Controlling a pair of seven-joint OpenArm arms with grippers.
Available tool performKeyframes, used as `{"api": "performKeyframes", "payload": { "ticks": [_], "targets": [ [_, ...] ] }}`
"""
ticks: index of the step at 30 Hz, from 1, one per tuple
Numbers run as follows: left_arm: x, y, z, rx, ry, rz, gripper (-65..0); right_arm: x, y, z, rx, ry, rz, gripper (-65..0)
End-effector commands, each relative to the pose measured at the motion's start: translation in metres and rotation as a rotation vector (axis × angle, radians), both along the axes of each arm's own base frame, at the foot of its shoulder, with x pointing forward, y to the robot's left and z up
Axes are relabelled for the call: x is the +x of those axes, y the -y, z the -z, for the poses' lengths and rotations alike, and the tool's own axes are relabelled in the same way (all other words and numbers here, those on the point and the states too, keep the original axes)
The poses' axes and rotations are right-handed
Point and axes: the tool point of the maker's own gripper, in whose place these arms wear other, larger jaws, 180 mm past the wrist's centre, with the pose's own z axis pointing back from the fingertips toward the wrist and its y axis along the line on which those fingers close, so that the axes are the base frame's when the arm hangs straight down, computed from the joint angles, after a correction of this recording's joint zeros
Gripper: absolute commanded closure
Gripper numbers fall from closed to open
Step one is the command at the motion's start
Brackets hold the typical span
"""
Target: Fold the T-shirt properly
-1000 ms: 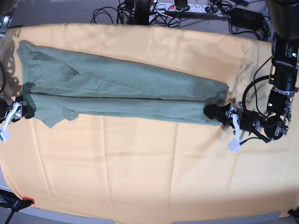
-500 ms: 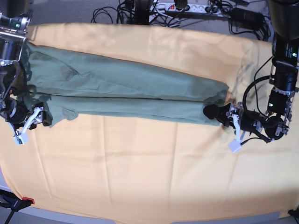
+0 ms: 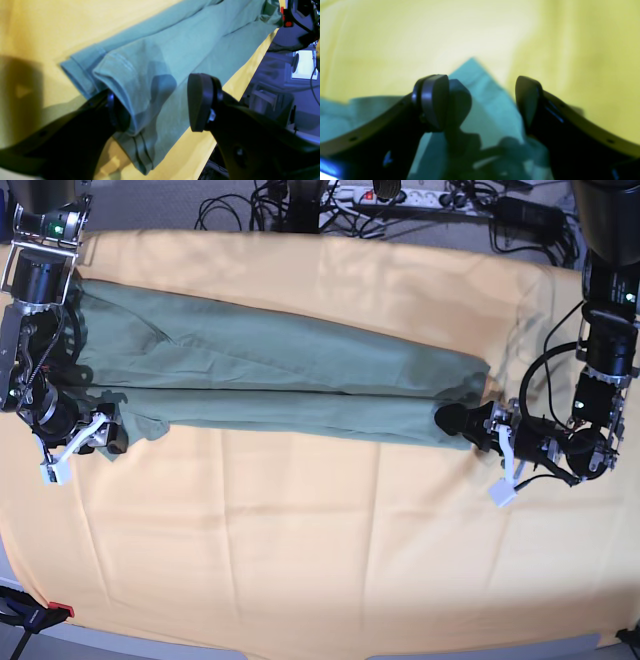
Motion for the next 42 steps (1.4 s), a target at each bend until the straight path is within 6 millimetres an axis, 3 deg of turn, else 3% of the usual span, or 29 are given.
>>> {"api": "performKeyframes", "payload": {
  "ticks": [1,2,4,8,9,16,21,24,27,32,36,42],
  "targets": [
    [0.012,-0.005,-0.018,-0.007,0.049,-0.008,-37.5,0.006,0.006,-0.013,-0.002,0.028,-0.001,-43.2],
    [0.012,-0.005,-0.018,-0.007,0.049,-0.008,-37.5,0.007,0.006,-0.016,0.01,0.036,0.002,-42.9],
    [0.012,-0.005,-0.018,-0.007,0.049,-0.008,-37.5,0.009,0.006,-0.019,0.019,0.045,0.003,-35.7],
    [0.012,-0.005,-0.018,-0.007,0.05,-0.007,-37.5,0.009,0.01,-0.02,0.008,0.045,0.005,-2.5],
    [0.012,-0.005,-0.018,-0.007,0.05,-0.007,-37.5,0.008,0.013,-0.021,0.004,0.045,0.007,0.0],
    [0.012,-0.005,-0.019,-0.008,0.074,0.016,-37.5,0.007,0.014,-0.052,0.08,0.075,-0.021,0.0],
    [0.012,-0.004,-0.019,-0.008,0.08,0.022,-37.5,-0.007,-0.005,-0.08,0.093,0.112,-0.119,0.0],
    [0.012,-0.004,-0.021,-0.008,0.106,0.045,-37.5,-0.021,-0.016,-0.088,0.042,0.135,-0.179,0.0],
    [0.013,-0.005,-0.022,-0.006,0.11,0.043,-37.5,-0.038,-0.026,-0.086,0.007,0.131,-0.224,0.0],
    [0.013,-0.014,-0.024,0.007,0.112,0.031,-37.5,-0.066,-0.029,-0.063,-0.023,0.046,-0.249,0.0],
    [0.017,-0.022,-0.03,0.005,0.131,0.005,-37.5,-0.086,-0.018,-0.047,-0.065,-0.047,-0.263,0.0],
    [0.036,-0.042,-0.06,-0.045,0.217,-0.098,-37.5,-0.094,0.004,-0.046,-0.153,-0.119,-0.278,0.0]
  ]
}}
